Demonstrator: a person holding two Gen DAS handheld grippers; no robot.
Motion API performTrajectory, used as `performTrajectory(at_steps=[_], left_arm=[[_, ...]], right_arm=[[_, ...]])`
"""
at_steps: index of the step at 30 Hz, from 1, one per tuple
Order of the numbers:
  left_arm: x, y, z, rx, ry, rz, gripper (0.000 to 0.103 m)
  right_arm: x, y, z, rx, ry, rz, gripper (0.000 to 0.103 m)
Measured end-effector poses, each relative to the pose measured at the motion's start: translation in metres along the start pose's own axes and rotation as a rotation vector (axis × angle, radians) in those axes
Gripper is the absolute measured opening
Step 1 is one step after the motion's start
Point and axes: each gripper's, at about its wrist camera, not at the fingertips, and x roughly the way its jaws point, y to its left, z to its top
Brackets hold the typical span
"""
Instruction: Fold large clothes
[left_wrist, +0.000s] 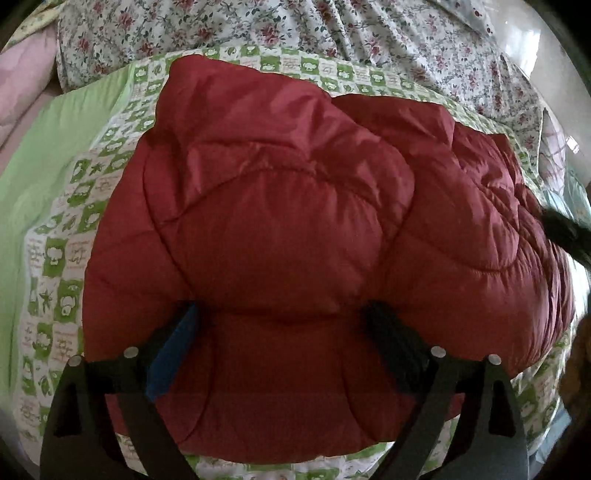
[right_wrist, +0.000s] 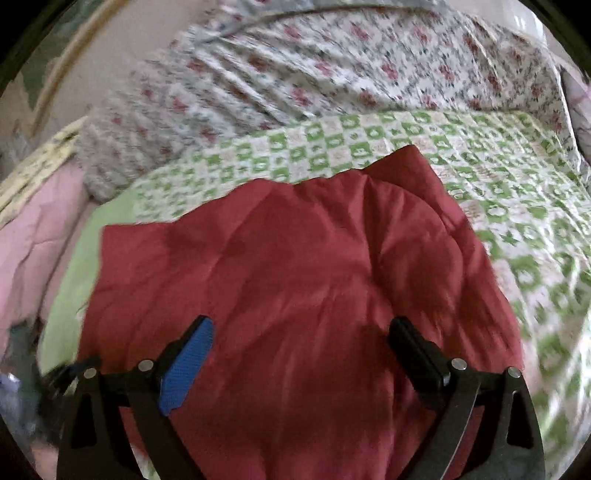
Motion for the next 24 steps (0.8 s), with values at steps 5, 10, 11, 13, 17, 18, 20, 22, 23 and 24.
performTrajectory(at_steps=[5,10,11,13,17,18,20,22,23,24], left_arm=[[-0.002,0.001,-0.002,-0.004,-0.008,-0.005,0.094],[-0.002,-0.004,-0.007,0.014,-0.023,0.017,0.095],[-0.002,-0.004,-0.008,0.016,-0.027,0.021,0.095],[-0.002,-0.004,-0.009,0.018,-0.034,0.024,0.096],[-0.003,-0.004,-0.013,0.020,-0.052,0.036,0.096],[-0.003,-0.004,-0.013,0.015,-0.058,0.036,0.096],[-0.007,-0.001,-0.014,0.004,-0.062,0.026,0.095],[-0.015,0.002,-0.016,-0.009,-0.070,0.008,0.095],[-0.019,0.003,-0.018,-0.015,-0.069,-0.001,0.095],[-0.022,0.005,-0.020,-0.020,-0.067,-0.007,0.095]], right_arm=[[0.002,0.003,-0.037,-0.122,0.101,-0.138,0.097],[0.021,-0.021,-0.051,-0.067,0.091,-0.097,0.103],[0.023,-0.022,-0.050,-0.063,0.086,-0.102,0.103],[0.023,-0.019,-0.051,-0.067,0.081,-0.118,0.103],[0.022,-0.018,-0.053,-0.068,0.064,-0.116,0.103],[0.020,-0.017,-0.056,-0.068,0.060,-0.117,0.103],[0.019,-0.016,-0.057,-0.067,0.055,-0.117,0.103],[0.017,-0.016,-0.058,-0.064,0.053,-0.115,0.103],[0.016,-0.016,-0.058,-0.063,0.053,-0.114,0.103],[0.015,-0.016,-0.059,-0.061,0.052,-0.114,0.103]])
